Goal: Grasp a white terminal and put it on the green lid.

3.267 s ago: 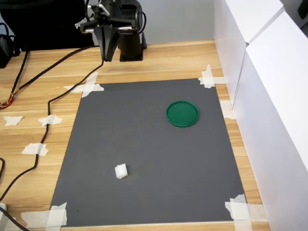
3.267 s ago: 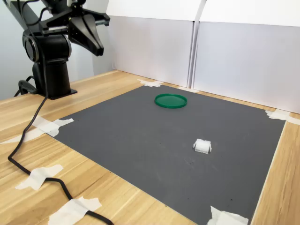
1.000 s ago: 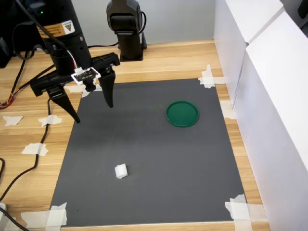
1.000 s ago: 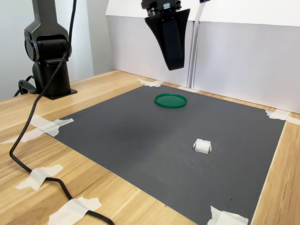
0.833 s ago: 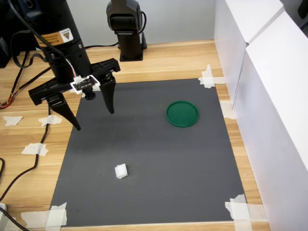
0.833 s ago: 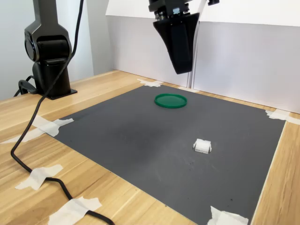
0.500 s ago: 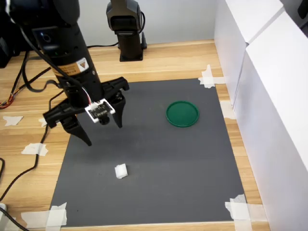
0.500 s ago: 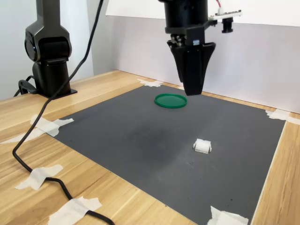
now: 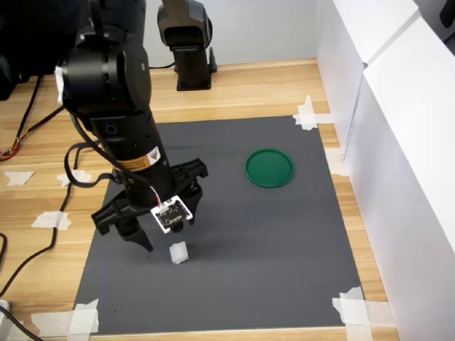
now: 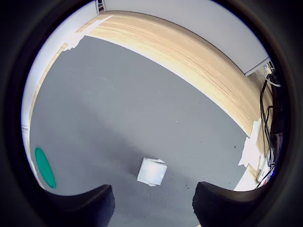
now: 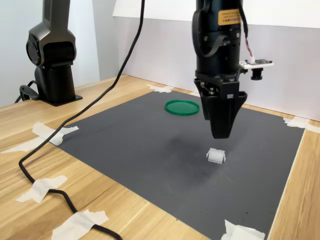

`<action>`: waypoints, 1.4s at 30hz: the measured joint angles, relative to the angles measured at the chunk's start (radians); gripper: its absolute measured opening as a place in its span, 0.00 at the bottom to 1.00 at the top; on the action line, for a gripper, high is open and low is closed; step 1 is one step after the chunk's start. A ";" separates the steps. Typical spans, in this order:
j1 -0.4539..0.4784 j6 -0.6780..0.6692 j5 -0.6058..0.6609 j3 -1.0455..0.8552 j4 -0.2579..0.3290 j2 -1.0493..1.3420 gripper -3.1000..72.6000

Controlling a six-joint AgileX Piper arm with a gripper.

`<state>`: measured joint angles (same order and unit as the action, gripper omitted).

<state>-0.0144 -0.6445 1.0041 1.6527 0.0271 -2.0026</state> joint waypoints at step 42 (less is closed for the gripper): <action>0.000 0.008 -0.046 0.001 0.016 -0.108 0.39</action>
<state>-0.0144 -0.6361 0.9583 1.6535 0.0434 -2.1109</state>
